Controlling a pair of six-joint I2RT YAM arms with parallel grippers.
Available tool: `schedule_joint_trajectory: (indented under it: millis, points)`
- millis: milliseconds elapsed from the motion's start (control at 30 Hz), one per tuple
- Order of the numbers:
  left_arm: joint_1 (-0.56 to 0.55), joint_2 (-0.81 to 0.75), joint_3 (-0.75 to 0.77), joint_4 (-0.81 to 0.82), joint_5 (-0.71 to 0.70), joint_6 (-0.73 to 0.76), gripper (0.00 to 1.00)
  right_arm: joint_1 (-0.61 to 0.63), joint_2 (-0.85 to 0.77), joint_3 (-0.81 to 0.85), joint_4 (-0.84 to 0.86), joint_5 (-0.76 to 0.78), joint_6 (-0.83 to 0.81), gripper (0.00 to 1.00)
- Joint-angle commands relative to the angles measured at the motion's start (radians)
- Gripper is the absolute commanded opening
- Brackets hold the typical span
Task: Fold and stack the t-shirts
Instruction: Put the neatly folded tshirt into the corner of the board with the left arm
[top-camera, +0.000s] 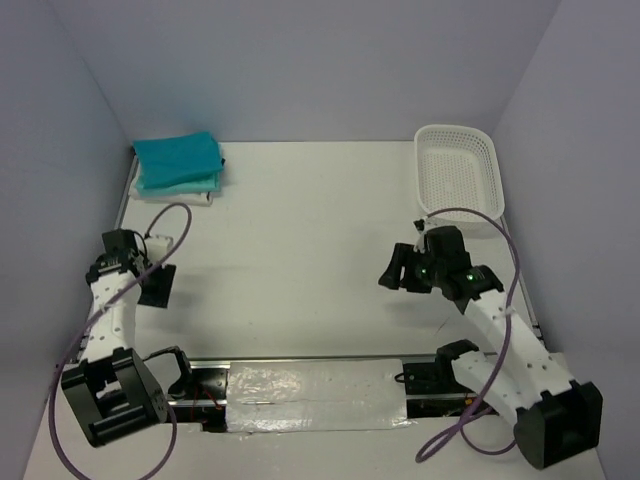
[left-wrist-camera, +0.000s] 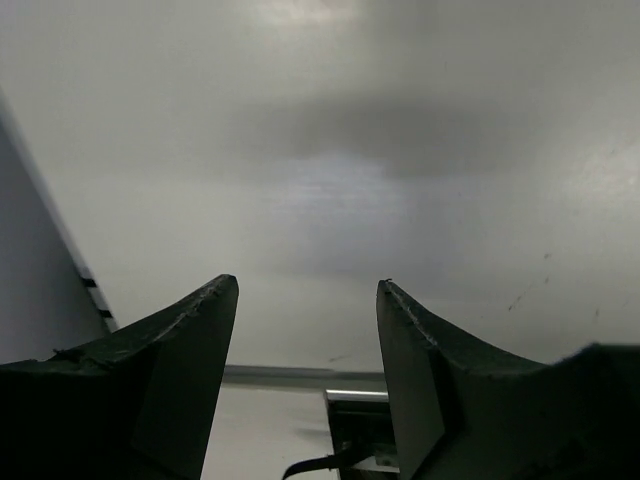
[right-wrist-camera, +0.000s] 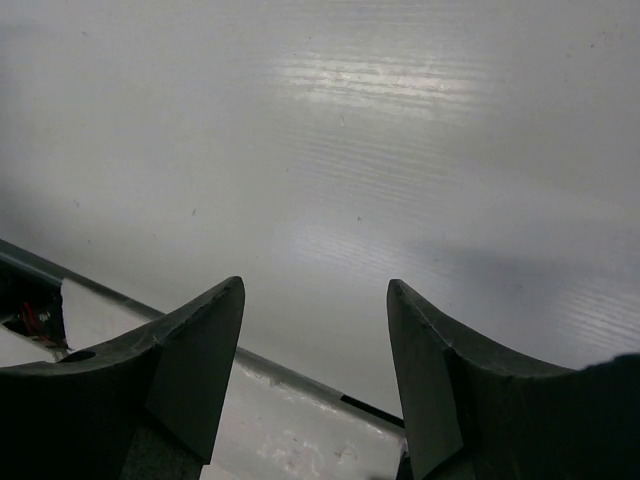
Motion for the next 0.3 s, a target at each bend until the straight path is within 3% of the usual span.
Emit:
schedule_joint_trajectory:
  millis: [0, 267]
  points:
    - [0.003, -0.112, -0.089, 0.037, -0.045, 0.049, 0.7, -0.003, -0.119, -0.047, 0.097, -0.034, 0.021, 0.67]
    - [0.004, -0.205, -0.108, 0.041, -0.054, 0.047, 0.71, -0.006, -0.225, -0.101, 0.148, -0.072, 0.02, 0.67]
